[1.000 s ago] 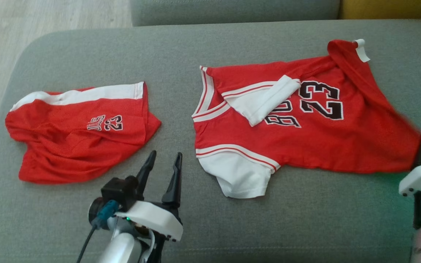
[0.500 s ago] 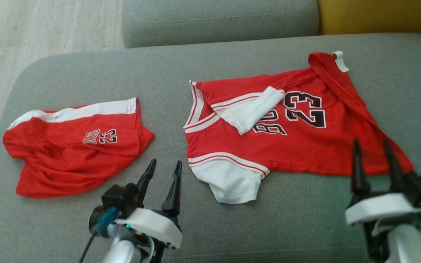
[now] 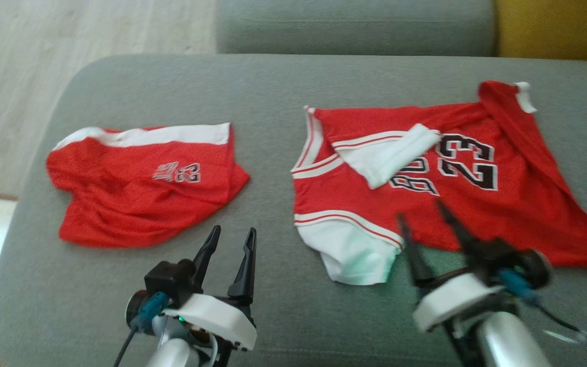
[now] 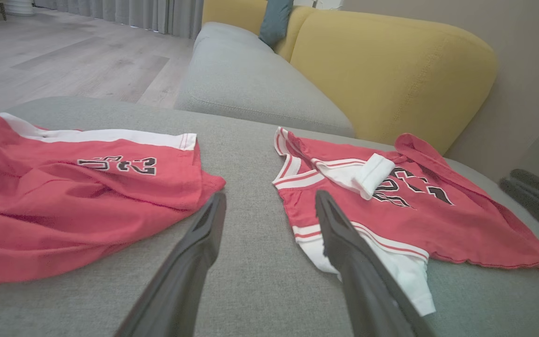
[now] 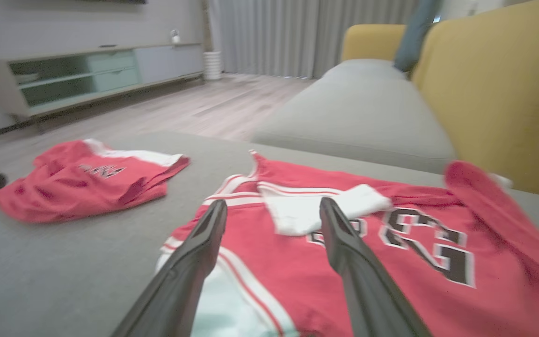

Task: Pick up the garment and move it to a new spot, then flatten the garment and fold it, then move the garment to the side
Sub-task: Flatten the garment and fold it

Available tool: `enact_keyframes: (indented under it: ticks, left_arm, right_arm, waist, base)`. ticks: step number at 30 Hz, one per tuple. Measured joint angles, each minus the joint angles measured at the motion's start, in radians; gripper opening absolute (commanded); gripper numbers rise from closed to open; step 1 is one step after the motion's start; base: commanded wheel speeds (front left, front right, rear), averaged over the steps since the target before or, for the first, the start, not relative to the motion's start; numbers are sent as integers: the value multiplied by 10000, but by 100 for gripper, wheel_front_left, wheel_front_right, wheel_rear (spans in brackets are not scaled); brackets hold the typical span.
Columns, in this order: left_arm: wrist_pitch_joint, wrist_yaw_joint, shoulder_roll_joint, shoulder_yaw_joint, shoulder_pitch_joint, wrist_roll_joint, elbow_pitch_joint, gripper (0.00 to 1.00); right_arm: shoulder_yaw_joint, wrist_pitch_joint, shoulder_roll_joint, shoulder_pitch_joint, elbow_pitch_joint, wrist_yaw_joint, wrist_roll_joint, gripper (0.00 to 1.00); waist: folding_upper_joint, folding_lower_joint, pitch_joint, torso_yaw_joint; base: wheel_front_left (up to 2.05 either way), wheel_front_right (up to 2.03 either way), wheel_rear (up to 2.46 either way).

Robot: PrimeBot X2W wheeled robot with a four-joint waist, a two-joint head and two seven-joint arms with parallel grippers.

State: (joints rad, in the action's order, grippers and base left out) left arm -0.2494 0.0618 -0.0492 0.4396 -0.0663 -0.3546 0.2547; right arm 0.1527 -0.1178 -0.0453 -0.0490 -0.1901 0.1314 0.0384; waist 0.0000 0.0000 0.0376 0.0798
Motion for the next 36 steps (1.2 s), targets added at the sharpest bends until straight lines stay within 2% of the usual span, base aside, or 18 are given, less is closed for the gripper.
enact_keyframes:
  ticks: [5, 9, 14, 20, 22, 25, 31, 36]
  left_arm:
    - [0, 12, -2, 90, -19, -186, 2, 100]
    - [0, 84, -4, 215, -29, -215, 6, 100]
    - [-2, 98, -4, 274, -73, -316, 31, 100]
    - [0, 98, -6, 259, -73, -355, 40, 100]
    - [0, 100, -4, 259, -73, -355, 36, 100]
    - [0, 100, -4, 268, -76, -357, 35, 100]
    - [0, 98, -4, 293, -206, -357, 38, 100]
    - [-2, 98, -4, 309, -207, -355, 40, 100]
  right_arm:
    - [1551, 907, -6, -613, -736, 0, -585, 100]
    - [2148, 1576, -19, -1108, -1931, 0, -993, 100]
    - [2222, 1906, -44, -1556, -3147, 0, -1540, 100]
    - [1661, 1973, -54, -1863, -3848, 0, -2117, 100]
    - [1540, 1973, -52, -1874, -4011, 0, -2157, 0]
    - [1386, 1854, -52, -1873, -4105, 0, -2027, 0]
    - [2255, 1221, -94, -1879, -3567, 0, 1486, 0]
    - [2468, 1287, -94, -1889, -3586, 0, 3551, 0]
  waist:
    - [0, 0, 160, 689]
    - [0, 0, 279, 1285]
    - [0, 0, 412, 1954]
    - [0, 0, 581, 2343]
    - [0, 0, 629, 2367]
    - [0, 0, 665, 2326]
    - [0, 0, 602, 2071]
    - [0, 0, 574, 1916]
  base:
    - [0, 0, 0]
    - [0, 0, 0]
    - [0, 0, 0]
    - [0, 0, 0]
    - [0, 0, 0]
    - [0, 0, 0]
    - [0, 0, 0]
    - [0, 0, 0]
